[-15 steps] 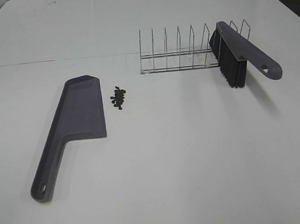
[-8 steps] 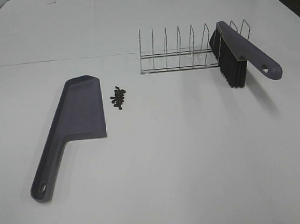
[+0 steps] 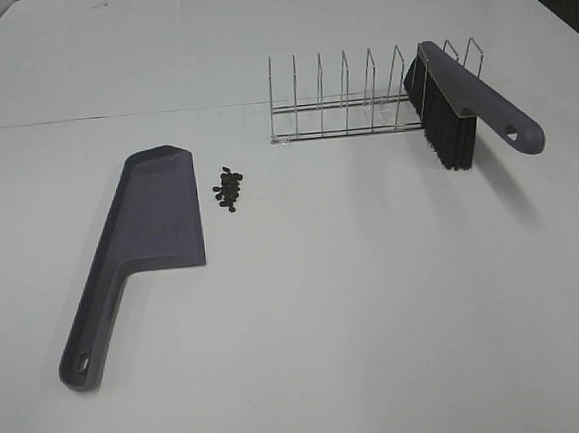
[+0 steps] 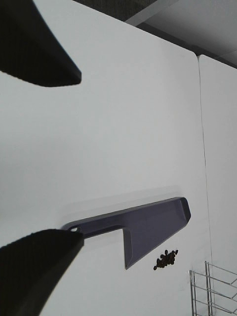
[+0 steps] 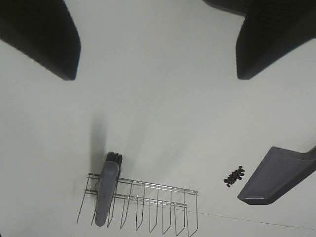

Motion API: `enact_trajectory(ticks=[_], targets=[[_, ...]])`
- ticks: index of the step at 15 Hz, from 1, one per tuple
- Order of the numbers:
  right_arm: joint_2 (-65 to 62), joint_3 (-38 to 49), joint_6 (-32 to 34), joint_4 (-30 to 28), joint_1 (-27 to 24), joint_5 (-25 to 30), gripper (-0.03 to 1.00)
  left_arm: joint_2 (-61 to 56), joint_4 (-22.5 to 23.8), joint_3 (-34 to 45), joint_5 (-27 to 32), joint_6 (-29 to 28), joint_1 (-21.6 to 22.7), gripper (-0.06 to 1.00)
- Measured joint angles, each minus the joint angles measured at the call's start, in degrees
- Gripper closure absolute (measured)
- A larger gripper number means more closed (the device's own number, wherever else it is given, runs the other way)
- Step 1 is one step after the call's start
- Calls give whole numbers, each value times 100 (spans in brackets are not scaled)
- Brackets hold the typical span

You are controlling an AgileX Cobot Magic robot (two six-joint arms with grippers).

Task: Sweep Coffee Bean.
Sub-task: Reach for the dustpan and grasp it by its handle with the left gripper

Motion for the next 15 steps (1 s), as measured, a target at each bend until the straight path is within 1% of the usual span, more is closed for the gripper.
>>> enact_trajectory(ticks=[10,11,13,15], targets=[[0,0,0,0,0,0,24,34,0,-69,-63,-23,0,22],[0,0,0,0,0,0,24,201,0,-160,-149,-23,0,22],[0,0,0,0,0,0,24,1220,0,-304,-642,-23,0,22],[0,0,0,0,0,0,24,2126,-120,-332,-1089,-23,0,22]])
